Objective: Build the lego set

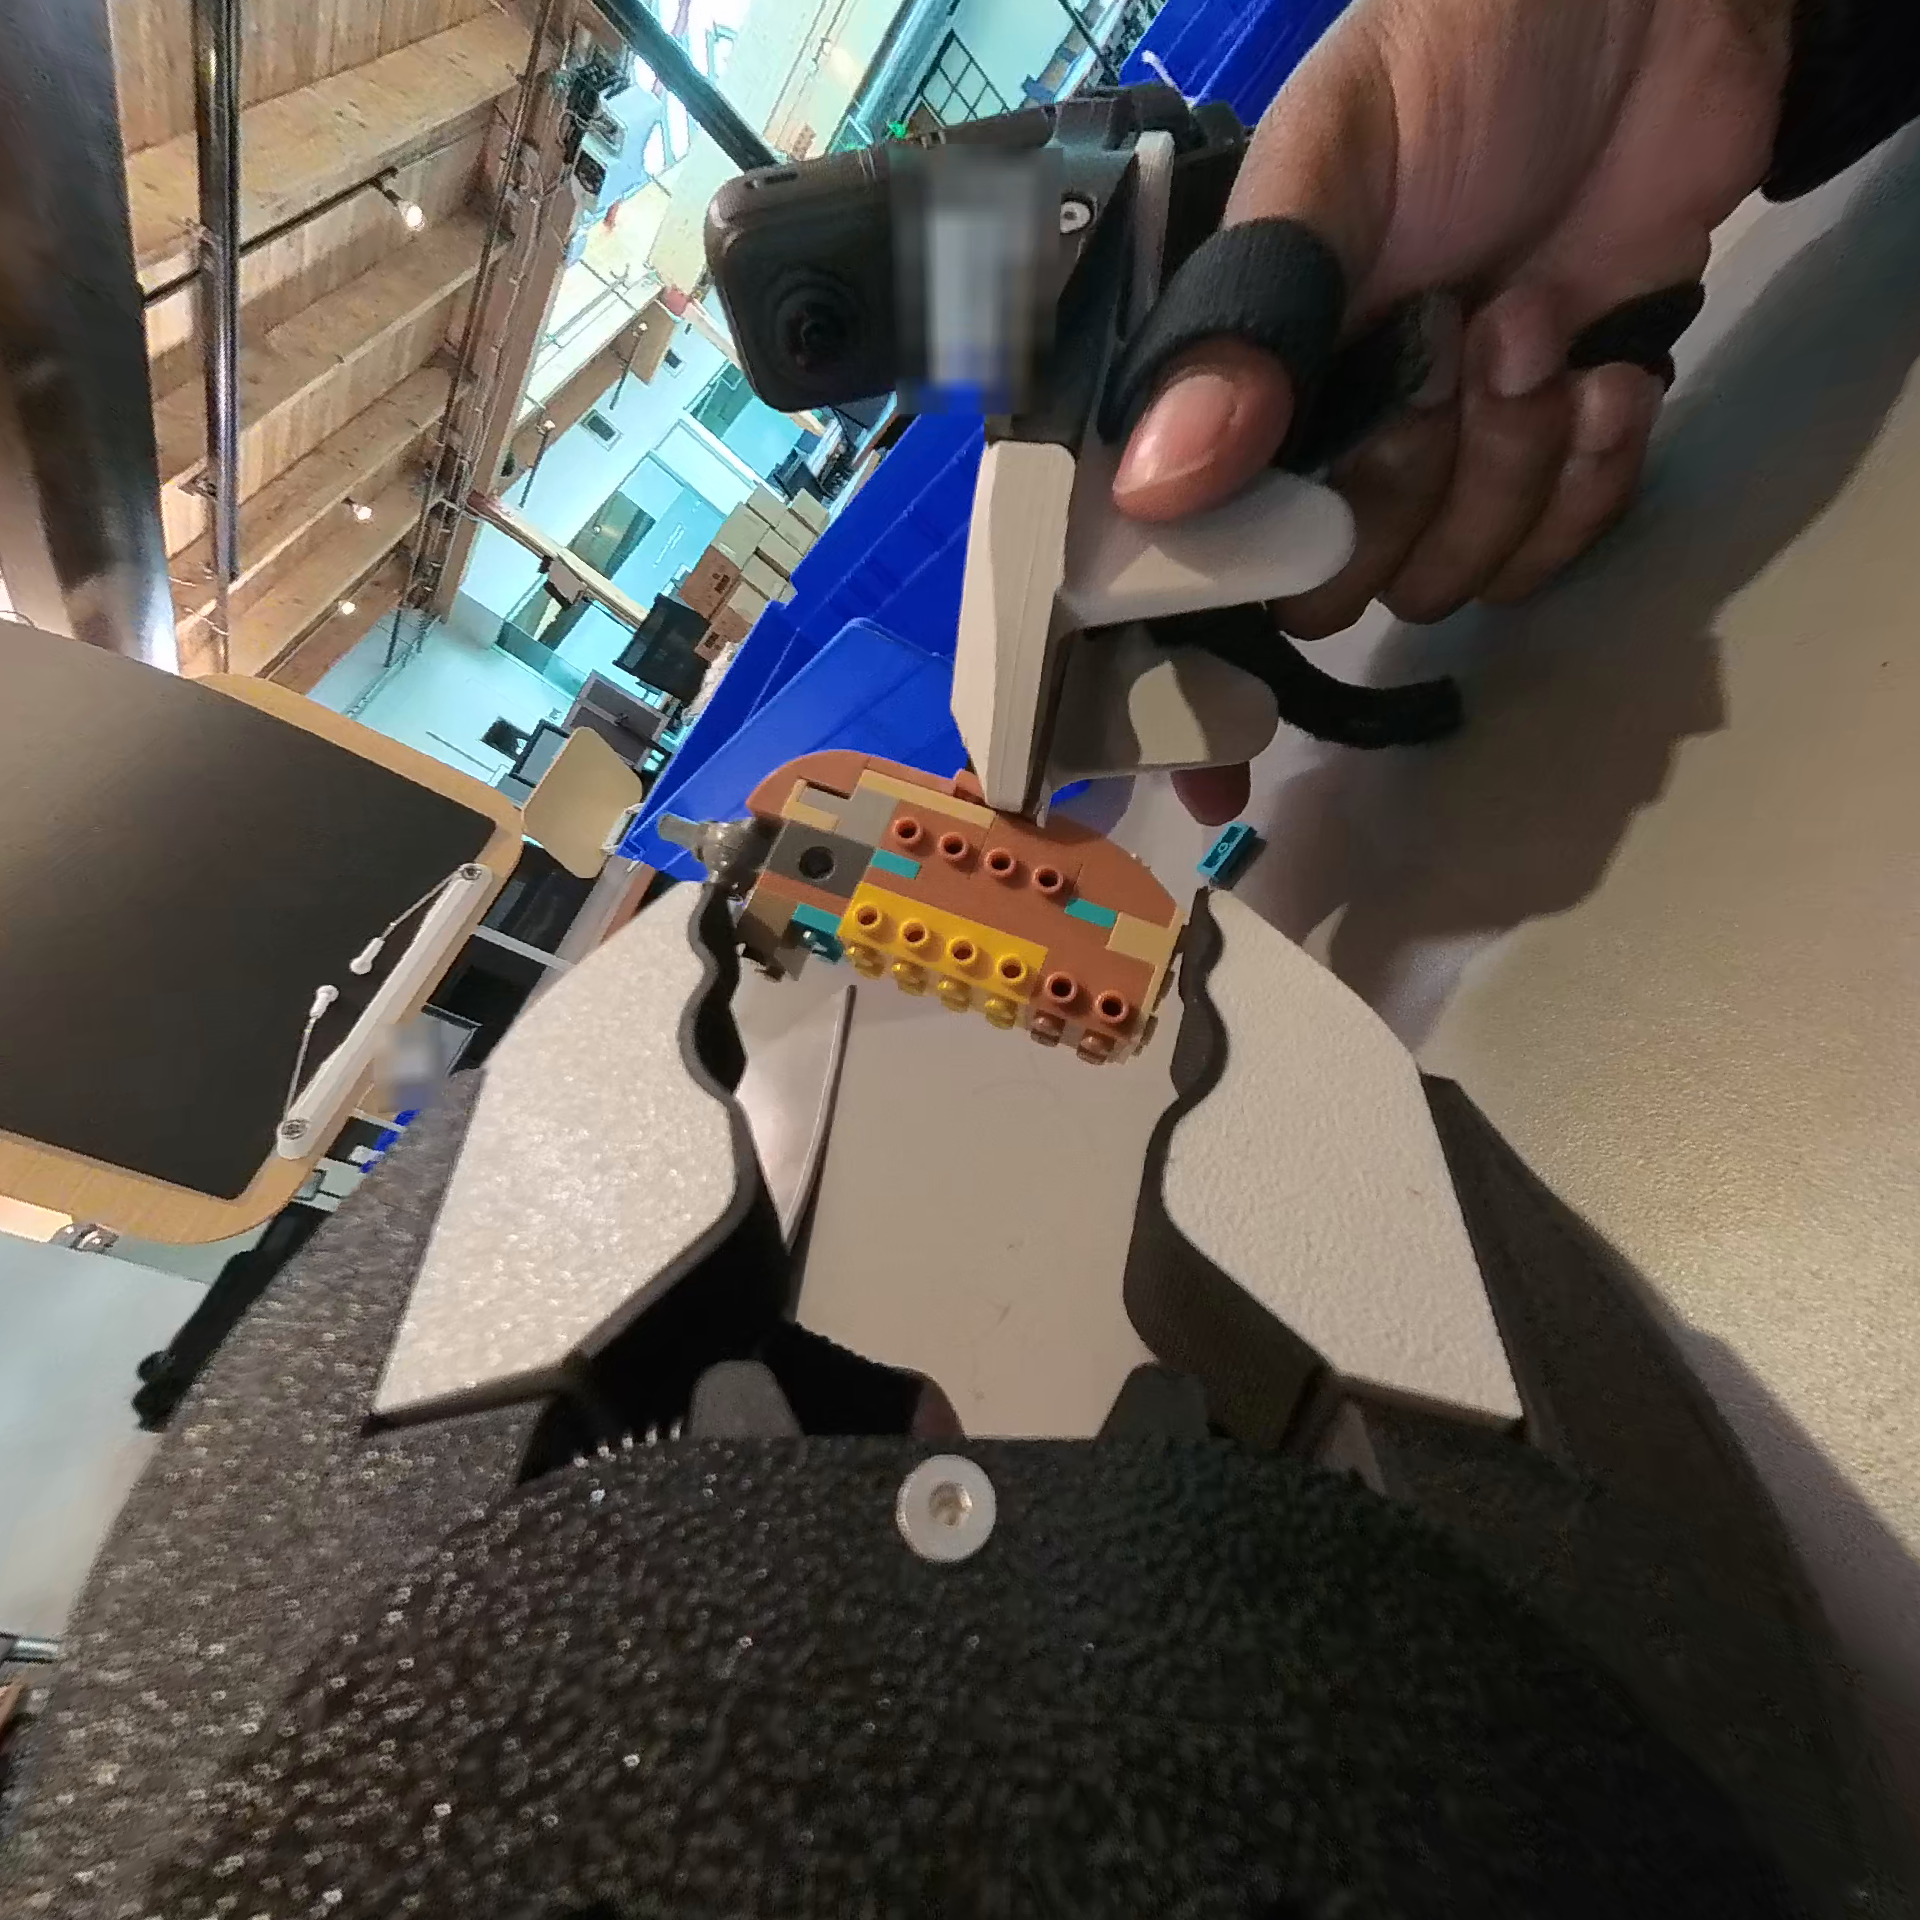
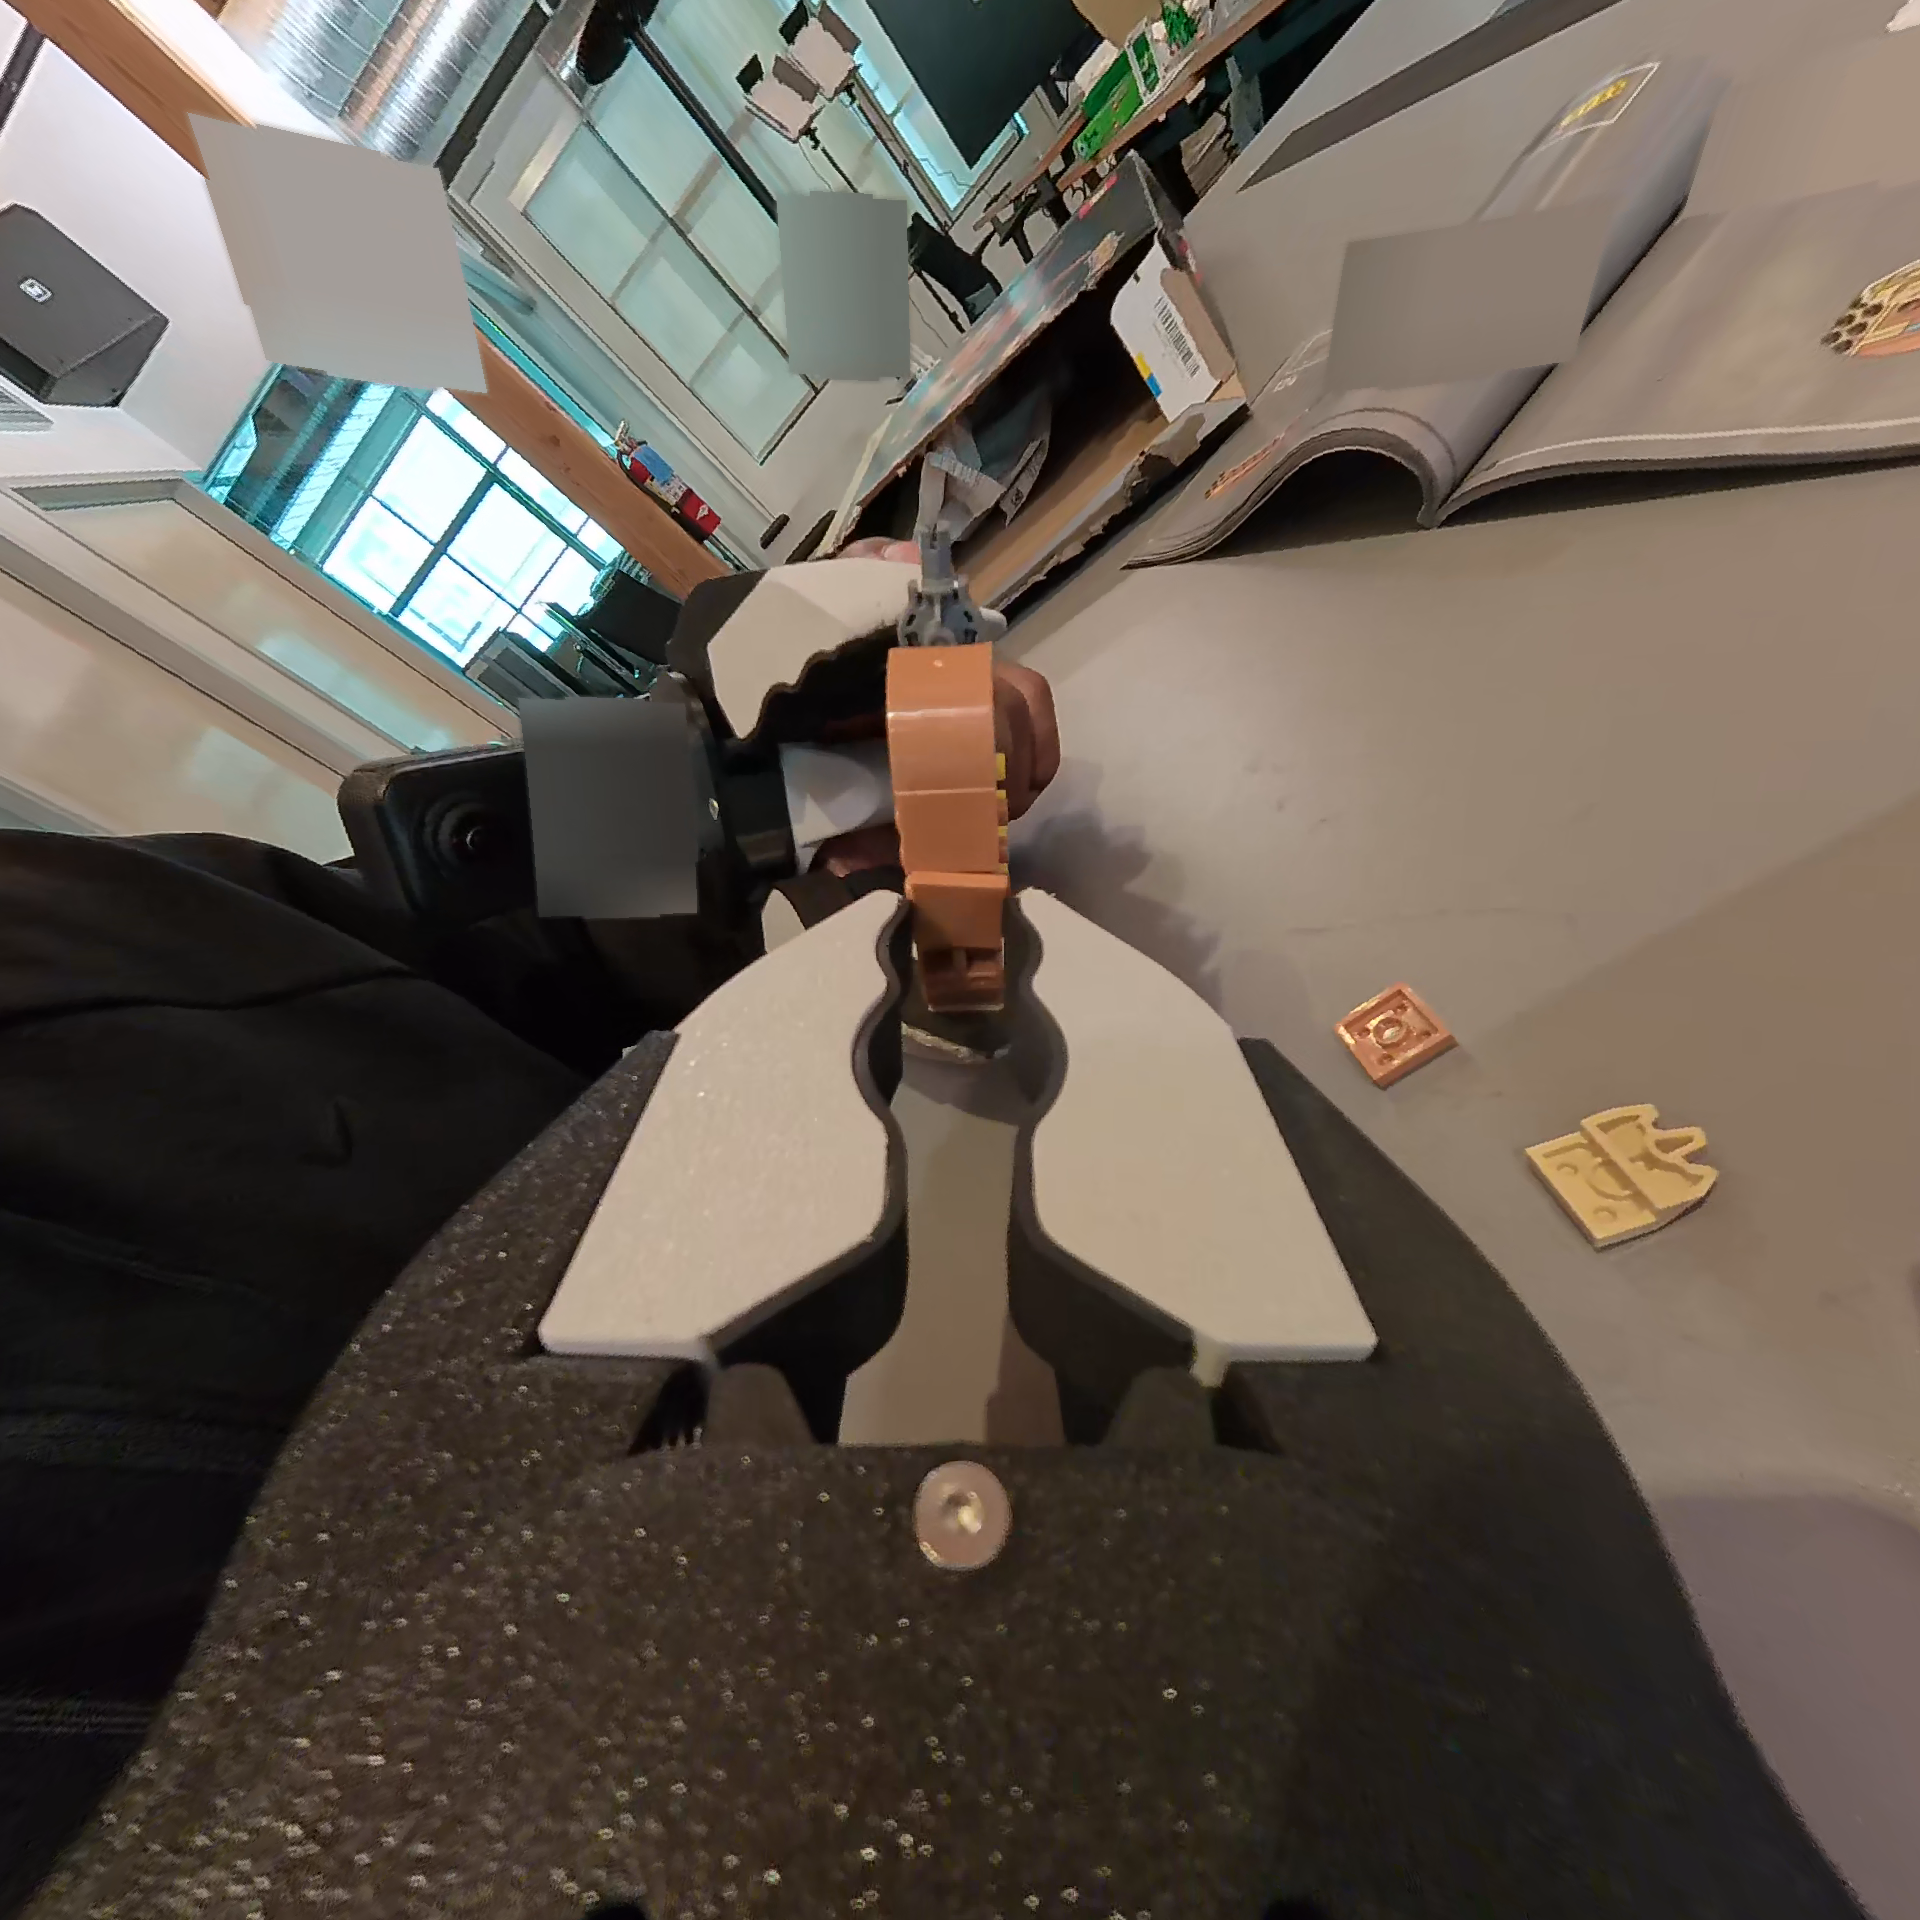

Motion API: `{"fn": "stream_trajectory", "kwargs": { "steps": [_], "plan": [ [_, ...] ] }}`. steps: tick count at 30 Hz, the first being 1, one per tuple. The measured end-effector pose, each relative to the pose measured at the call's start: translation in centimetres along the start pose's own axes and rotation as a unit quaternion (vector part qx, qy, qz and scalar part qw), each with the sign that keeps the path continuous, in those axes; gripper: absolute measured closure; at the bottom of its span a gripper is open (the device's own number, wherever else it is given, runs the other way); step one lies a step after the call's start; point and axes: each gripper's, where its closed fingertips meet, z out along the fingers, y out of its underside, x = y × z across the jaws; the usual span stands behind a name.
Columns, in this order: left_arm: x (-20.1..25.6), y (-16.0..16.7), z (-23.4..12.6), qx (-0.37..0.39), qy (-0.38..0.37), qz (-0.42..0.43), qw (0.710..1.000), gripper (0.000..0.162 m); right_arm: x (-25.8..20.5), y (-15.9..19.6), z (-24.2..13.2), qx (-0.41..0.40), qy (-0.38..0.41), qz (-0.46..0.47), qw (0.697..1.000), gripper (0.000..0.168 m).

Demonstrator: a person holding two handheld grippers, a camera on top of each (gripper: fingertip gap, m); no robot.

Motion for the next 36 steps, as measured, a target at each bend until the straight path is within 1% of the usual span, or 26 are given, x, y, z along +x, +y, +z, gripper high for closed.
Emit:
{"fn": "stream_trajectory", "kwargs": {
  "steps": [9, 12, 14, 18, 25, 29, 32, 36],
  "plan": [
    [0.1, 0.0, 0.0, 0.000, -0.003, 0.017, 1.000, 0.080, 0.0, 0.1, 0.1, -0.006, 0.007, -0.017, 1.000, 0.151],
    [0.7, -0.3, 0.1, 0.004, 0.006, 0.031, 1.000, 0.081, -0.2, 0.5, 0.4, -0.015, 0.007, -0.020, 1.000, 0.150],
    [0.4, 0.3, 0.3, -0.019, -0.007, 0.040, 0.999, 0.080, 0.2, 0.2, 0.4, -0.005, 0.023, -0.023, 0.999, 0.151],
    [0.4, 0.2, 0.2, -0.012, -0.006, 0.028, 1.000, 0.080, 0.2, 0.2, 0.5, -0.004, 0.020, -0.011, 1.000, 0.151],
    [0.3, 0.0, 0.3, 0.002, -0.003, 0.009, 1.000, 0.080, 0.1, -0.1, 0.4, 0.008, 0.024, -0.030, 0.999, 0.152],
    [0.6, -0.3, -0.1, 0.023, 0.028, -0.034, 0.999, 0.080, -0.3, -0.7, 0.0, 0.029, 0.016, -0.041, 0.999, 0.152],
    [0.9, -0.1, -0.2, 0.027, 0.051, -0.068, 0.996, 0.080, -0.2, -0.7, 0.0, 0.024, 0.015, -0.042, 0.999, 0.152],
    [1.0, 0.2, 0.0, 0.016, 0.048, -0.054, 0.997, 0.080, 0.0, -0.6, 0.0, 0.018, 0.013, -0.025, 0.999, 0.152]
  ]
}}
